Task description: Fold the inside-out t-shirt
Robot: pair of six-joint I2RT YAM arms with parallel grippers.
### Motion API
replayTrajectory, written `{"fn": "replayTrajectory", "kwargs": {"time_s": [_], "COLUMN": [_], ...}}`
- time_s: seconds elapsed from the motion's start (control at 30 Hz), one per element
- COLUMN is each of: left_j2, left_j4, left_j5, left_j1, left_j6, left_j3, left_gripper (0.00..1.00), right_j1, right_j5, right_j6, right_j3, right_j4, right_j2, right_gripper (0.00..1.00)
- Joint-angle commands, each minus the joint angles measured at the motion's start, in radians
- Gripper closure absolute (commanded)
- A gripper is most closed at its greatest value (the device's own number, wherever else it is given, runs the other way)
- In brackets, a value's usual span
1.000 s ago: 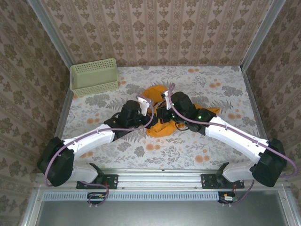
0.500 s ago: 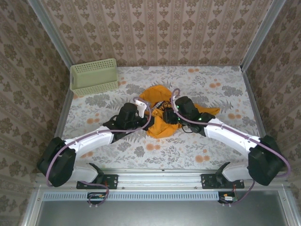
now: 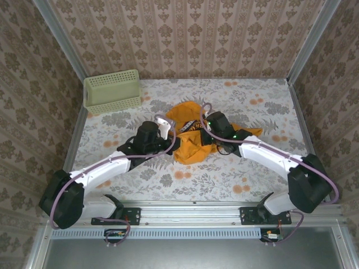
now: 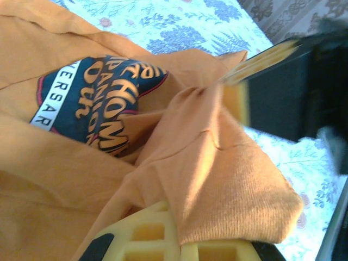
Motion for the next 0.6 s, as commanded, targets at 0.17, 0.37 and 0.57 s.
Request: {"fn": "replayTrajectory", "kwargs": {"time_s": [0.17, 0.37, 0.57], "left_j2": [0.023, 0.157, 0.234], "left_j4": [-0.083, -0.081, -0.096], "left_j5": [-0.028, 0.055, 0.067], "left_j1": [0.056, 0.037, -0.029], "left_j6": [0.087, 0.108, 0.117], "left_j3": [0.038, 0.148, 0.201], "left_gripper": [0.98, 0.98, 0.97], "right_j1": [-0.028, -0.053, -0.171], "right_j5": [-0.018, -0.08, -0.095], "right_j6": [0.045, 0.084, 0.116], "right_j3": [-0.025, -0.057, 0.03], "right_j4": [-0.204, -0.209, -0.13], "right_j2": [-0.281, -0.296, -0.07], "right_gripper": [1.0, 1.0, 1.0]}}
